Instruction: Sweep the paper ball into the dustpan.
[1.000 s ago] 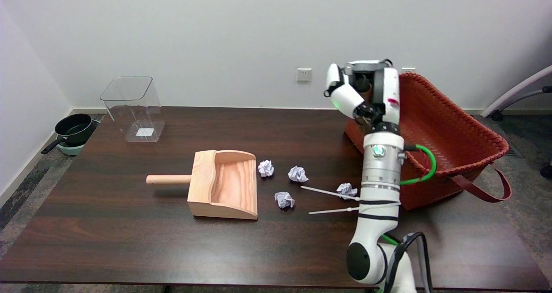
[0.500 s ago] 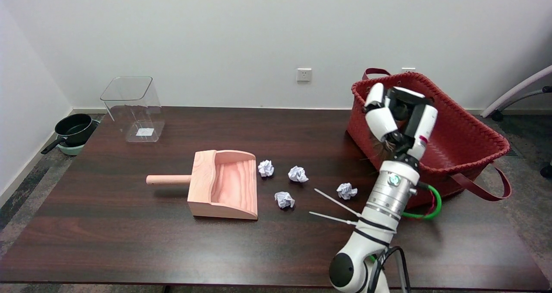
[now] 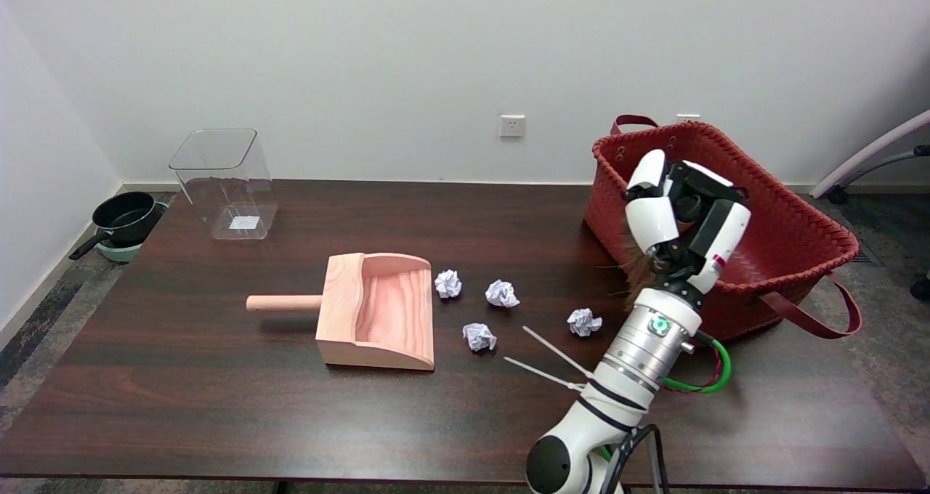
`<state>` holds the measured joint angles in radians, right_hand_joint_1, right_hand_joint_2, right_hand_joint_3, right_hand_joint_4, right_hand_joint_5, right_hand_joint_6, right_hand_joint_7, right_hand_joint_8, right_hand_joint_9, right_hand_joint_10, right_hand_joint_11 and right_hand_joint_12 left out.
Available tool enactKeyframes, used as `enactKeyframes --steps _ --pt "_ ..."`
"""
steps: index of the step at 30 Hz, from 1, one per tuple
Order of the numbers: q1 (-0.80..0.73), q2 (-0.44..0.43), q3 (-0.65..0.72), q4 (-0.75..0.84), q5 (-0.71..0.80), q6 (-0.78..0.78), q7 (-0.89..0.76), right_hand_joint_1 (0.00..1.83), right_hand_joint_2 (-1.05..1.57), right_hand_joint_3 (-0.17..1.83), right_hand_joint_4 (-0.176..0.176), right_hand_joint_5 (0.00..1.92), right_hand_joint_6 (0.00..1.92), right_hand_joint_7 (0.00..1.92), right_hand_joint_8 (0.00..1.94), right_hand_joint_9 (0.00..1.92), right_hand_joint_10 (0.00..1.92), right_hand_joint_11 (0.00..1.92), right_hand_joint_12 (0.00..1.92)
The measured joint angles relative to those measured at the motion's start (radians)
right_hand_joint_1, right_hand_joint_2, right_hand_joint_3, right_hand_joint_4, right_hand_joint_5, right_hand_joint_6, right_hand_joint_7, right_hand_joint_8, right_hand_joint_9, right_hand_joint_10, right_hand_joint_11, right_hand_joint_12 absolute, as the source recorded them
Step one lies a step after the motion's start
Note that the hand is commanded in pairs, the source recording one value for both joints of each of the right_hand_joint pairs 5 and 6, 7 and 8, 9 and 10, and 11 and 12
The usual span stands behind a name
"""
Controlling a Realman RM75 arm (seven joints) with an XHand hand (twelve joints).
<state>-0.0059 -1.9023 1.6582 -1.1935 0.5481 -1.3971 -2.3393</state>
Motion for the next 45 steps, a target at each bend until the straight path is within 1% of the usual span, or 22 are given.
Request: enactKeyframes --steps 8,21,26,30,39,45 --pt "0.001 0.038 -0.165 0.033 0.115 -0.051 0.0 1.07 1.57 1.59 0.0 1.92 1.92 1.92 1.92 1.92 1.92 1.89 1.89" --pt "-0.013 0.094 -0.38 0.077 0.267 -0.121 0.001 1.07 1.57 1.6 0.0 1.92 1.92 1.92 1.92 1.92 1.92 1.89 1.89" --pt "-0.023 0.11 -0.455 0.075 0.31 -0.135 0.001 1.06 1.57 1.66 0.0 1.92 1.92 1.92 1.92 1.92 1.92 1.91 1.91" --pt "-0.025 0.125 -0.499 0.056 0.326 -0.126 0.001 1.05 1.57 1.68 0.0 1.92 1.92 1.92 1.92 1.92 1.92 1.91 1.91" --pt "-0.026 0.155 -0.56 0.009 0.337 -0.117 0.001 1.05 1.57 1.65 0.0 1.92 1.92 1.92 1.92 1.92 1.92 1.91 1.91" --pt "-0.047 0.169 -0.584 -0.026 0.344 -0.121 0.0 1.02 1.57 1.72 0.0 1.92 1.92 1.92 1.92 1.92 1.92 1.92 1.92"
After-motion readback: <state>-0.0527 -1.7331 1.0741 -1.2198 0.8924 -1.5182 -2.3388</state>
